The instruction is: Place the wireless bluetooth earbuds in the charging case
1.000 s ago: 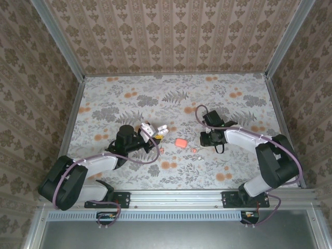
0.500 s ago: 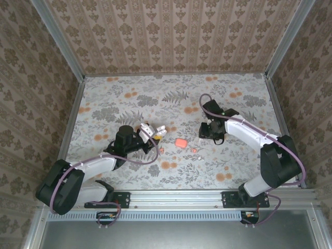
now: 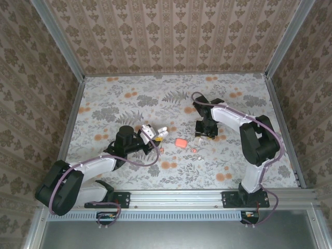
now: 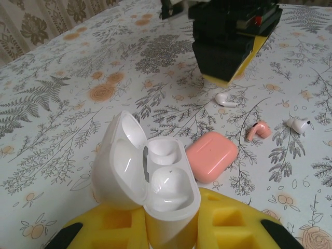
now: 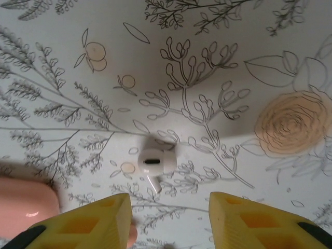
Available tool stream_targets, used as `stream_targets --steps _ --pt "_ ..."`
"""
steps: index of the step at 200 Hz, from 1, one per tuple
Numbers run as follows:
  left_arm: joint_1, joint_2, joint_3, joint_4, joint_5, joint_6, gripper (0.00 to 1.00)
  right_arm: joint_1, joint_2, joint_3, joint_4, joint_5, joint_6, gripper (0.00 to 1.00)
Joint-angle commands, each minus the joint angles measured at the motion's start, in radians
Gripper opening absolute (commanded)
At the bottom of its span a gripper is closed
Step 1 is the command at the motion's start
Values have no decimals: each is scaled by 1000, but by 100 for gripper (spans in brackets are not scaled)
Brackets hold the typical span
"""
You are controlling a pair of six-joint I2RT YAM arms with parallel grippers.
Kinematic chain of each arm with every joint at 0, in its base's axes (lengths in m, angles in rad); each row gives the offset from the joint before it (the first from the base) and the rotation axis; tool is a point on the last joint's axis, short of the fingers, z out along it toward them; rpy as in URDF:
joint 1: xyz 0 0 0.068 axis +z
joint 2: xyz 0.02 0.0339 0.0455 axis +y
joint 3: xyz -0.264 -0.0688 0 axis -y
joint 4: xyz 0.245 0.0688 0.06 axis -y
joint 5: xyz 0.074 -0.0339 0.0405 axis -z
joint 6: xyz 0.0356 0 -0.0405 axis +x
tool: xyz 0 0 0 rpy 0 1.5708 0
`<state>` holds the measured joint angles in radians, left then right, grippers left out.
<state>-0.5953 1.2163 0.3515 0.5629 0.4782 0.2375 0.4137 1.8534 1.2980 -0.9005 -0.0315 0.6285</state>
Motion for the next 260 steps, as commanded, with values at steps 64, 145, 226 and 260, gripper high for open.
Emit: stream_targets --steps 64,145,226,260 --pt "-7 -52 3 -18 14 34 9 -7 120 76 -32 -3 -30 42" --pt "-8 -55 6 -25 11 34 8 -7 131 51 -12 -42 -30 37" --pt "-9 -57 4 -31 8 36 8 -7 130 32 -10 -56 -30 29" --pt "-9 -52 4 -33 3 36 8 -7 106 26 1 -43 -30 26"
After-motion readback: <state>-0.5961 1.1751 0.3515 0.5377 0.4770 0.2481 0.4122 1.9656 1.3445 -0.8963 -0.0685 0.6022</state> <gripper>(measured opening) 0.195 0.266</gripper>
